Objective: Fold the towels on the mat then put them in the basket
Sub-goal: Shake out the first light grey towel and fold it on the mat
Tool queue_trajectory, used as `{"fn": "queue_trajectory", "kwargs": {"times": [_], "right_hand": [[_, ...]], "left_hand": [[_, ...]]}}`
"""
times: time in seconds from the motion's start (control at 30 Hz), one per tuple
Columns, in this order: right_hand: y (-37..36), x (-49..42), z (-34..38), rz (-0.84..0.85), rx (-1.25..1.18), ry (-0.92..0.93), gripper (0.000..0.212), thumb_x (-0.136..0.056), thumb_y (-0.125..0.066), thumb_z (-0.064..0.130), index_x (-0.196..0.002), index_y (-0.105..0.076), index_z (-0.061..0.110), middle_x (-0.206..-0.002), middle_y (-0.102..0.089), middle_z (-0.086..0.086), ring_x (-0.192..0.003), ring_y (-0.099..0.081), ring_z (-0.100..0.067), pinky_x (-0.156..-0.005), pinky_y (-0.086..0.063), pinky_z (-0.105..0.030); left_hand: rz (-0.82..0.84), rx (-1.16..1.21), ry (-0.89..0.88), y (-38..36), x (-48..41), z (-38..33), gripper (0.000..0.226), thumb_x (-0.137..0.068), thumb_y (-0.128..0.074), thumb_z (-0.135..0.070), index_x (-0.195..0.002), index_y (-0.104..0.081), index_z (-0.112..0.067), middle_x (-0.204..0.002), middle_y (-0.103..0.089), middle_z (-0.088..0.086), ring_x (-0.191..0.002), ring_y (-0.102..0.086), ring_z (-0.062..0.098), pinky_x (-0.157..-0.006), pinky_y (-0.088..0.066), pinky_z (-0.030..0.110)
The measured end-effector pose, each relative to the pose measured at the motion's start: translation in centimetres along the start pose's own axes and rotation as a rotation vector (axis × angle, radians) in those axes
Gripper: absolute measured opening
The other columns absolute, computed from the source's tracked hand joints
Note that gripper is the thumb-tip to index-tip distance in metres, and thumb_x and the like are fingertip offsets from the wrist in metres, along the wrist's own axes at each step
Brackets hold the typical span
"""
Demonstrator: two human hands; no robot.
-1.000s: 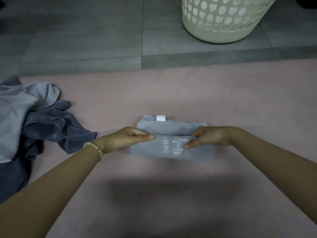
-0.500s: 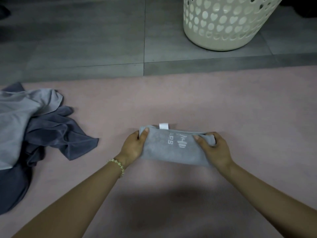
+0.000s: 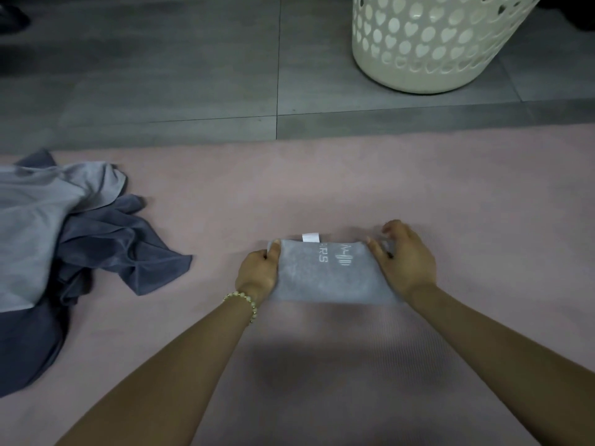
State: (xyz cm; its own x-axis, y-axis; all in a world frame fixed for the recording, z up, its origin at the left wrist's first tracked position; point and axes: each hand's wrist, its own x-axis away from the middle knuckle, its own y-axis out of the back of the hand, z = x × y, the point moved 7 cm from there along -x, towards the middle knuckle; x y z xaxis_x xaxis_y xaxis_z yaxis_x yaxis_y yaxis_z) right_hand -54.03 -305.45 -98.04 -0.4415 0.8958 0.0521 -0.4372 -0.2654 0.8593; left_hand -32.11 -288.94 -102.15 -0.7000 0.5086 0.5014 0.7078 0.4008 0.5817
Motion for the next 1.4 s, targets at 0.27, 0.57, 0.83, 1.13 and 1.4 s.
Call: {"fn": "queue_trajectory", "kwargs": {"times": [0.27, 0.57, 0.83, 1.13, 1.4], "right_hand": [[-4.2, 2.1, 6.0, 0.579, 0.180, 0.562, 0.081, -0.073, -0.018, 0.077, -0.145, -0.025, 0.041, -0.152, -0.030, 0.011, -0.138, -0.029, -0.011, -0.113, -0.016, -0.028], [-5.4, 1.2, 4.5, 0.559, 0.190, 0.424, 0.060, -0.087, -0.007, 0.068, -0.144, -0.020, 0.050, -0.145, -0.036, 0.015, -0.132, -0.031, -0.009, -0.110, -0.015, -0.026], [-5.3, 0.9, 5.1, 0.550, 0.174, 0.297, 0.045, -0.101, -0.017, 0.043, -0.145, -0.029, 0.041, -0.144, -0.039, 0.010, -0.131, -0.035, -0.013, -0.108, -0.020, -0.029], [-4.6, 1.8, 4.7, 0.571, -0.167, 0.106, 0.041, -0.102, -0.026, 0.039, -0.137, -0.045, 0.035, -0.136, -0.053, 0.003, -0.128, -0.045, -0.016, -0.111, -0.028, -0.034], [2.4, 0.9, 2.1, 0.334, -0.682, -0.110, 0.030, -0.094, -0.050, 0.039, -0.118, -0.061, 0.025, -0.111, -0.059, 0.007, -0.097, -0.053, 0.017, -0.092, -0.042, -0.010]], "left_hand": [[-0.025, 0.130, 0.068, 0.1, 0.7, 0.0, 0.050, -0.095, -0.044, -0.049, -0.066, -0.060, -0.011, -0.074, -0.060, 0.004, -0.076, -0.056, 0.022, -0.071, -0.039, 0.025], [0.216, 0.373, 0.409, -0.4, 5.3, 3.6, 0.080, -0.086, -0.022, -0.072, -0.096, -0.062, -0.003, -0.088, -0.068, 0.016, -0.069, -0.066, 0.031, -0.059, -0.052, 0.030], [0.447, 0.716, 0.133, -5.5, 8.9, -1.0, 0.038, -0.093, -0.053, -0.035, -0.128, -0.046, -0.021, -0.121, -0.063, 0.005, -0.107, -0.064, 0.018, -0.092, -0.051, 0.026], [0.165, 0.871, 0.109, -8.0, 8.0, -2.3, 0.077, -0.071, -0.074, -0.051, -0.132, -0.043, -0.015, -0.121, -0.064, 0.004, -0.109, -0.063, 0.017, -0.088, -0.055, 0.033], [0.160, 0.783, -0.058, -6.9, 6.2, -9.3, 0.071, -0.064, -0.082, -0.040, -0.112, -0.036, -0.013, -0.110, -0.060, 0.001, -0.099, -0.066, 0.016, -0.085, -0.056, 0.036]]}}
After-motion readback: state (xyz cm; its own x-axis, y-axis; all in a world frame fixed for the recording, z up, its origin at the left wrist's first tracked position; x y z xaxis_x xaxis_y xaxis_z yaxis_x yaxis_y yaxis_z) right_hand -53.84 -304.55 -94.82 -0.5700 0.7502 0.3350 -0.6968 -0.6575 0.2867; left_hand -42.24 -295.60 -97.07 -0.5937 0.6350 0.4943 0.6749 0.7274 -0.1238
